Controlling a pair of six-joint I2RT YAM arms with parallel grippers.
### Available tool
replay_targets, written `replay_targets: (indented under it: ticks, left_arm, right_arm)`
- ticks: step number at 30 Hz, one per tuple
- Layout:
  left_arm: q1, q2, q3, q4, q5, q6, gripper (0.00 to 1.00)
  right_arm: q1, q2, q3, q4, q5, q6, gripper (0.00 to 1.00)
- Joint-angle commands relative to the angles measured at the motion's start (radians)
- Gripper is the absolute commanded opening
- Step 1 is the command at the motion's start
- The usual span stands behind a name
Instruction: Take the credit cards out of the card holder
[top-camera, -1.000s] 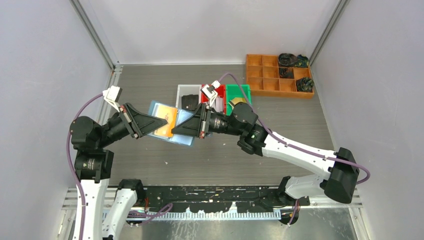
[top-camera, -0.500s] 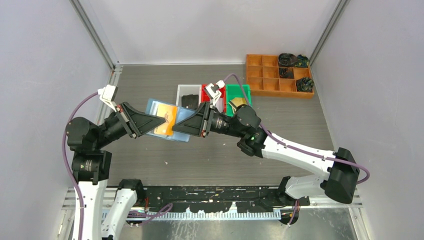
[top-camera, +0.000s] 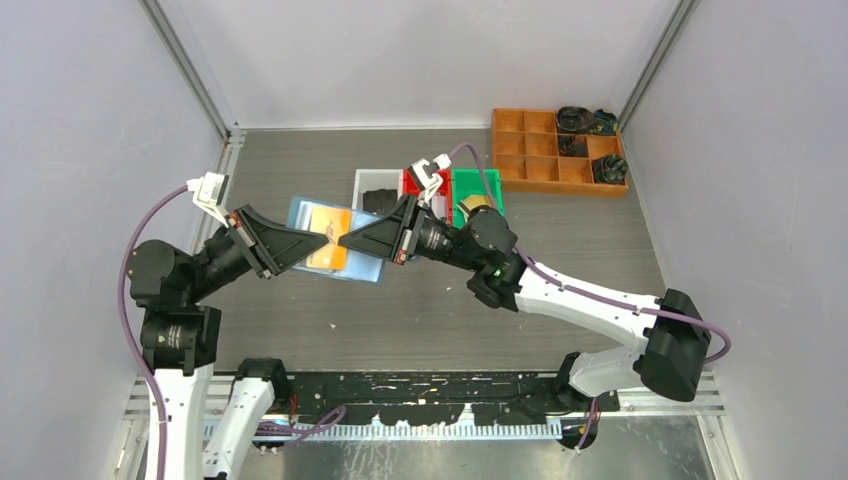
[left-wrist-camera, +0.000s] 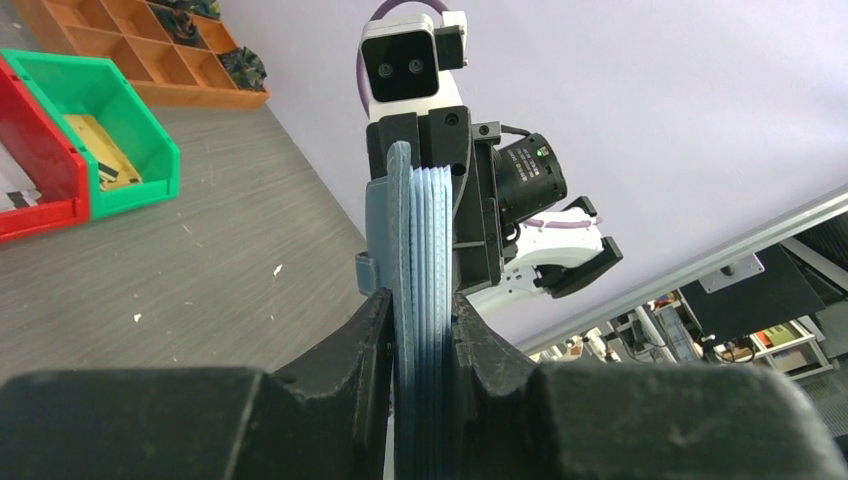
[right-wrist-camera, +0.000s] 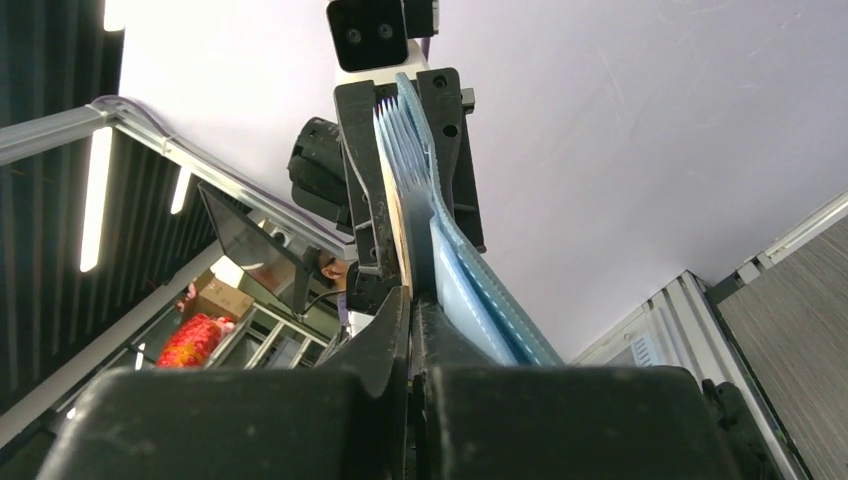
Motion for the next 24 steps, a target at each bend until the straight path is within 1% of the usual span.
replay_targets:
  ticks: [1, 4, 9, 12, 14, 17, 19, 22, 23, 24]
  left_arm:
    - [-0.012, -0.019, 0.048, 0.054, 0.062, 0.003, 0.04]
    - [-0.012, -0.013, 0.058, 0.053, 0.052, 0.011, 0.04]
    - [-0.011, -0.005, 0.064, 0.055, 0.029, 0.023, 0.04]
    - [-0.012, -0.005, 0.065, 0.051, 0.027, 0.038, 0.03]
    - [-0.012, -0.005, 0.071, 0.038, 0.026, 0.057, 0.03]
    - [-0.011, -0.009, 0.085, -0.001, 0.017, 0.114, 0.02]
    - [-0.011, -0.011, 0.097, -0.039, 0.006, 0.168, 0.02]
    - [-0.012, -0.010, 0.122, -0.127, -0.019, 0.303, 0.01]
    - [-0.011, -0.011, 0.133, -0.162, -0.029, 0.351, 0.01]
    - [-0.011, -0.013, 0.141, -0.193, -0.038, 0.401, 0.00]
  right_arm:
    - [-0.005, -0.017, -0.054, 0.108, 0.075, 0.008, 0.01]
    - [-0.006, -0.049, -0.120, 0.140, 0.101, 0.007, 0.01]
    - [-0.010, -0.110, -0.187, 0.137, 0.130, -0.006, 0.01]
    - [-0.030, -0.148, -0.208, 0.119, 0.112, 0.004, 0.01]
    - [-0.069, -0.188, -0.221, 0.074, 0.087, 0.022, 0.01]
    - [-0.173, -0.273, -0.222, -0.069, 0.037, 0.044, 0.01]
    - [-0.252, -0.340, -0.202, -0.224, 0.010, 0.011, 0.01]
    - [-0.365, -0.403, -0.144, -0.509, 0.003, -0.114, 0.01]
    - [-0.413, -0.407, -0.119, -0.638, 0.003, -0.157, 0.01]
    - [-0.437, -0.404, -0.092, -0.701, 0.004, -0.198, 0.01]
